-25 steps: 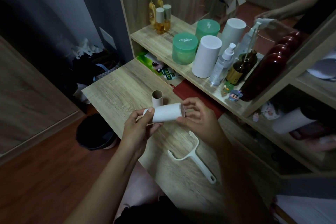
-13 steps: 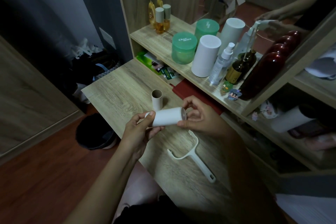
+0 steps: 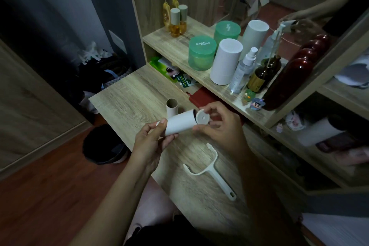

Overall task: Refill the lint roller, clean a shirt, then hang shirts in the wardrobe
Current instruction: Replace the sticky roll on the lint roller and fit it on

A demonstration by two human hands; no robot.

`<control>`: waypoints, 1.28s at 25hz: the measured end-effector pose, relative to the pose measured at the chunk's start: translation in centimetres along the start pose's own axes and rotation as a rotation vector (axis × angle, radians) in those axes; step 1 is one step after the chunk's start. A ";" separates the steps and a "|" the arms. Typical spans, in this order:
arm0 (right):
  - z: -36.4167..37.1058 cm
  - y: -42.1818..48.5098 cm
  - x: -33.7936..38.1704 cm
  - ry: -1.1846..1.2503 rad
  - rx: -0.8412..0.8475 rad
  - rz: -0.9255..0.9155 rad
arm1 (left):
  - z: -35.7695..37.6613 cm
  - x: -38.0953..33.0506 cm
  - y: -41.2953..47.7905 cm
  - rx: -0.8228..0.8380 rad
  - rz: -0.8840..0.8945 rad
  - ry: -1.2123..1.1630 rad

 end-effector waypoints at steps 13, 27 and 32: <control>5.1 4.0 -16.7 -0.541 0.335 0.246 | -4.1 0.2 0.4 -0.211 0.036 0.022; 5.2 0.1 -8.8 0.329 0.153 0.461 | -1.8 1.7 1.1 -0.166 0.141 0.114; 2.7 1.0 -5.3 0.347 0.031 0.345 | 2.3 0.4 0.6 0.033 0.226 0.242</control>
Point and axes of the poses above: each hand's wrist, its own y-axis towards the middle knuckle, its own z-axis out of the palm, x = y × z, the point moved 8 cm from there along y, towards the middle knuckle, and after that the axes turned 6 degrees about y, right-handed, at the moved point
